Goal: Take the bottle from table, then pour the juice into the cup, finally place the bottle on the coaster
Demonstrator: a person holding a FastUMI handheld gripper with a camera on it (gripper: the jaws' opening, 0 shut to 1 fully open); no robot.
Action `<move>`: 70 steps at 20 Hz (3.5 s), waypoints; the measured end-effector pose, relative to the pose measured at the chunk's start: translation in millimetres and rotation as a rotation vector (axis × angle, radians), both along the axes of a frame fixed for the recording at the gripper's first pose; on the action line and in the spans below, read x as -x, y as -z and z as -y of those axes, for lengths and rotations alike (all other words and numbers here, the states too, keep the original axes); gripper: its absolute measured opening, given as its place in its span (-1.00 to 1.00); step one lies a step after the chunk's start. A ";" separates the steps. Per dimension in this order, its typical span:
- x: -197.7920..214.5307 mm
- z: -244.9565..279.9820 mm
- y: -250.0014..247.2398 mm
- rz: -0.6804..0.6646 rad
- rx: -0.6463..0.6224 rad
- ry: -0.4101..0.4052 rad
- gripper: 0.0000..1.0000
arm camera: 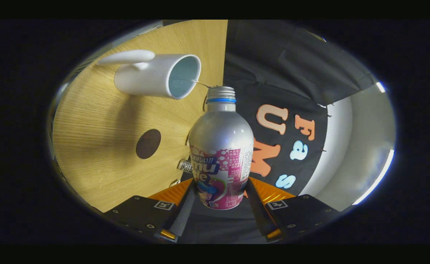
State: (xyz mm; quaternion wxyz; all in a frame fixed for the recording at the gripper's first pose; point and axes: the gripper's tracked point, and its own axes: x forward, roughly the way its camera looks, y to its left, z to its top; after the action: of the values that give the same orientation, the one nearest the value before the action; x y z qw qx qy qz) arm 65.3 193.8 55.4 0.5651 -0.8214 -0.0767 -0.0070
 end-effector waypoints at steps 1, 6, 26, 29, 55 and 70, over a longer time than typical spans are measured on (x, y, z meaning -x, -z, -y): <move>0.9 -1.2 0.2 -0.001 0.010 -0.004 0.52; 1.6 -6.1 -0.7 -0.010 0.053 -0.012 0.52; -9.8 -9.2 -21.1 -0.039 0.248 -0.003 0.53; -8.3 -9.5 -26.3 -0.028 0.273 0.001 0.52; -11.8 17.4 28.0 -0.149 -0.550 0.000 0.53; -12.7 18.3 64.9 -0.273 -1.376 -0.004 0.54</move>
State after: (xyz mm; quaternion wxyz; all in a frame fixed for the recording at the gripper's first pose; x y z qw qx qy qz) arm 78.1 175.5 -9.6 0.9613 -0.2704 0.0151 0.0501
